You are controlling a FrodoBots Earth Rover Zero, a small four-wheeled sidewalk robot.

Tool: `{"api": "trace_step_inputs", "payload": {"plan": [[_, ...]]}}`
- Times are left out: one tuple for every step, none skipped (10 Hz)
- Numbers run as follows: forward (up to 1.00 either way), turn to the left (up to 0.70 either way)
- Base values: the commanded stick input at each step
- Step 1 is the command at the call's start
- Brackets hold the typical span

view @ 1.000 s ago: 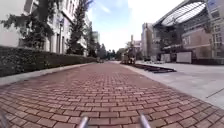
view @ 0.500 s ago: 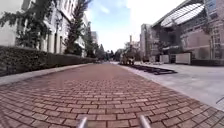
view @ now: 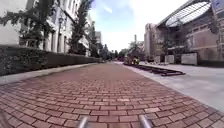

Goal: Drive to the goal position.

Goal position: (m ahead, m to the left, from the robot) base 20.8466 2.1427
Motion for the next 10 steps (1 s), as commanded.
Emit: {"api": "trace_step_inputs", "payload": {"plan": [[0.7, 0.0], [0.7, 0.0], [0.7, 0.0], [0.7, 0.01], [0.7, 0.1], [0.7, 0.14], [0.7, 0.14], [0.7, 0.14], [0.7, 0.14], [0.7, 0.09]]}}
